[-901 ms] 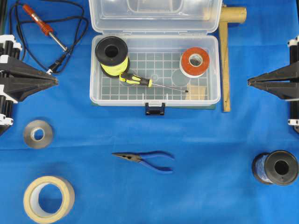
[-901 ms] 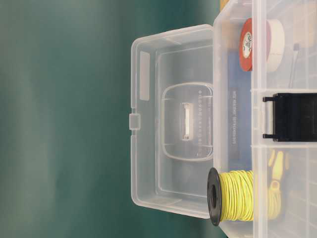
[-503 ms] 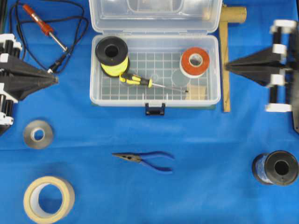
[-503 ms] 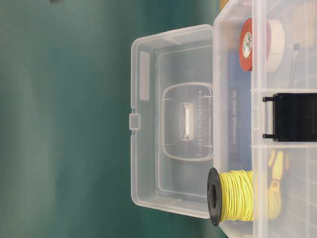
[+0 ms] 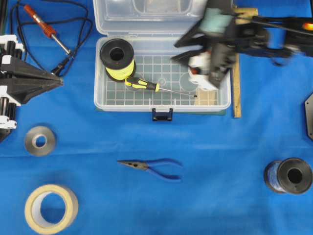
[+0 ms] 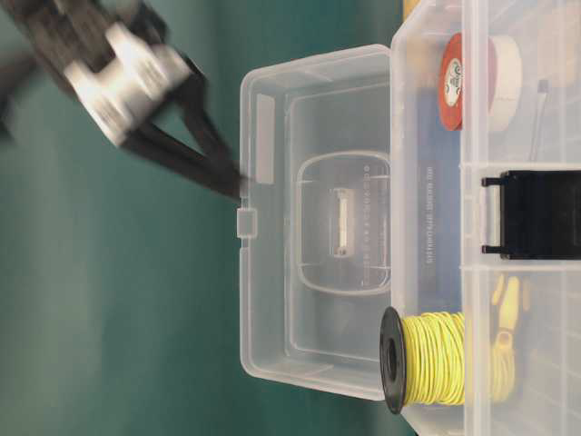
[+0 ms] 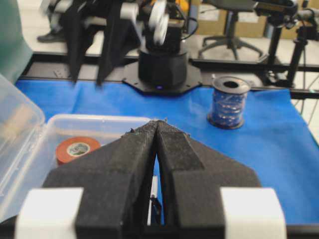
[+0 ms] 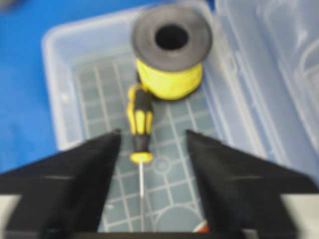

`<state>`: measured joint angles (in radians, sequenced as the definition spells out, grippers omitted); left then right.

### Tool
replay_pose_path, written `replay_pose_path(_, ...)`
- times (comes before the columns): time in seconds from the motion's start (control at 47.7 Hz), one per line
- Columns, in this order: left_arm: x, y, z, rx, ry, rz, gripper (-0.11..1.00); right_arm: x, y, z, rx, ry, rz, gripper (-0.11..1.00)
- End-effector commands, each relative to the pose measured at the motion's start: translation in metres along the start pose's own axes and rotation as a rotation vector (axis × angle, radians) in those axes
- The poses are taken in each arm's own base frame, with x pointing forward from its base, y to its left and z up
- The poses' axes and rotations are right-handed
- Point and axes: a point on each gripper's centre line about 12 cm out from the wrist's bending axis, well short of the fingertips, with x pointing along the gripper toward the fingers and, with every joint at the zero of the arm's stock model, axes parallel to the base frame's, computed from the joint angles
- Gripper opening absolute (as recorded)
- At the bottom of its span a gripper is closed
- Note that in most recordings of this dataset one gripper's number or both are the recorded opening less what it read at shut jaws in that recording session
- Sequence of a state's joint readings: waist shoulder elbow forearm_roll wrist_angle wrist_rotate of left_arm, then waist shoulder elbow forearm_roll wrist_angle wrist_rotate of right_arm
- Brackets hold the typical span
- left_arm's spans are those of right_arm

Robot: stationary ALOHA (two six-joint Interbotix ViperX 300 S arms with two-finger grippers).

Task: Pick the screwdriver from the toolbox among several items.
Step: 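Lower the right gripper onto the yellow-handled screwdriver and close it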

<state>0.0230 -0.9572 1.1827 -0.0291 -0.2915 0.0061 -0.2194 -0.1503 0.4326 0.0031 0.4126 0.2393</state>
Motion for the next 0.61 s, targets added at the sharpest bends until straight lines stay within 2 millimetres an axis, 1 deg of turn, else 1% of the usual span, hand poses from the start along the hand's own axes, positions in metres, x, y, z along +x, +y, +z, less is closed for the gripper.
replay_pose_path(0.0, 0.003, 0.001, 0.010, -0.001, -0.028, 0.008, 0.00, 0.017, -0.002, 0.013, 0.013, 0.054, -0.022, 0.63)
replay_pose_path(0.021, 0.003, 0.001, 0.010, 0.001, -0.029, 0.008, 0.00, 0.023, -0.002, 0.013, 0.016, 0.072, -0.028, 0.69)
replay_pose_path(0.042, 0.002, 0.001, 0.010, -0.001, -0.028, 0.007, 0.00, 0.032, -0.003, 0.013, 0.019, 0.094, -0.035, 0.71)
replay_pose_path(0.084, 0.002, 0.001, 0.010, 0.001, -0.031, 0.008, 0.00, 0.045, -0.003, 0.010, 0.023, 0.127, -0.041, 0.73)
replay_pose_path(0.168, 0.002, 0.001, 0.010, -0.003, -0.031, 0.008, 0.00, 0.068, -0.004, 0.007, 0.028, 0.180, -0.053, 0.71)
replay_pose_path(0.21, 0.002, 0.001, 0.010, -0.001, -0.032, 0.008, 0.00, 0.082, -0.005, 0.003, 0.034, 0.213, -0.060, 0.70)
replay_pose_path(0.273, 0.002, 0.001, 0.010, -0.003, -0.031, 0.008, 0.00, 0.098, -0.007, -0.002, 0.044, 0.253, -0.070, 0.69)
replay_pose_path(0.44, 0.003, 0.001, 0.009, -0.007, -0.026, 0.008, 0.00, 0.130, -0.009, -0.019, 0.050, 0.340, -0.089, 0.69)
replay_pose_path(0.587, 0.003, 0.001, 0.008, -0.007, -0.020, 0.008, 0.00, 0.144, -0.006, -0.027, 0.050, 0.372, -0.087, 0.69)
